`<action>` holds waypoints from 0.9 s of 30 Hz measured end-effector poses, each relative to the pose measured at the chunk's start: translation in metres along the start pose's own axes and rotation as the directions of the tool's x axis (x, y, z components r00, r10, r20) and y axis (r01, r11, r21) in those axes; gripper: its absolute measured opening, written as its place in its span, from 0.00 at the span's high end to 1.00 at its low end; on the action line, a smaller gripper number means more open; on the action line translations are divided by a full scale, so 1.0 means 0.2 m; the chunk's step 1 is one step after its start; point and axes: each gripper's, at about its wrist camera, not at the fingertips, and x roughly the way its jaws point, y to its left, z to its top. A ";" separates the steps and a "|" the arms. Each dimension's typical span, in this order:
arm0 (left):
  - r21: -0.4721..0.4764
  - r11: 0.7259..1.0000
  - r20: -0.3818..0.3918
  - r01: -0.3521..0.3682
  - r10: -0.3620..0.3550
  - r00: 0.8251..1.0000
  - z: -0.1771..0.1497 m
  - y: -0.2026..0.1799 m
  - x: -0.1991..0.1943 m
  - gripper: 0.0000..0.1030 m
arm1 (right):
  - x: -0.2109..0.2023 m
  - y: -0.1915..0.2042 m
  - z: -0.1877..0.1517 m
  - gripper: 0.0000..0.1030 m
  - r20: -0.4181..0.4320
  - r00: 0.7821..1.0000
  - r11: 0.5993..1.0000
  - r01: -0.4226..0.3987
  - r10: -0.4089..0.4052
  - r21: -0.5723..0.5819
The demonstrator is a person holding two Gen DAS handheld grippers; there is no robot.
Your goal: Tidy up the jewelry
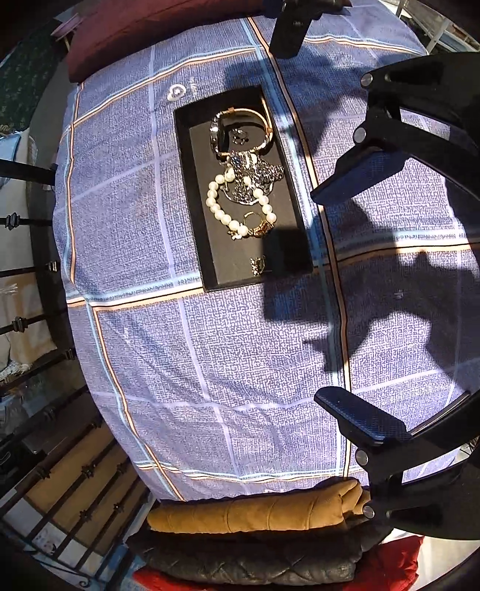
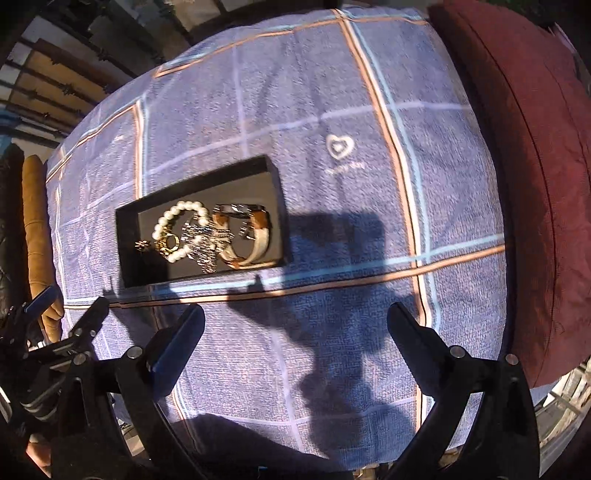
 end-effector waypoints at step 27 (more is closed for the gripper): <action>0.010 0.999 -0.036 0.038 -0.038 0.999 0.04 -0.06 0.02 0.07 | 0.03 0.30 0.13 0.06 0.009 0.996 0.981 0.087 -0.087 -0.172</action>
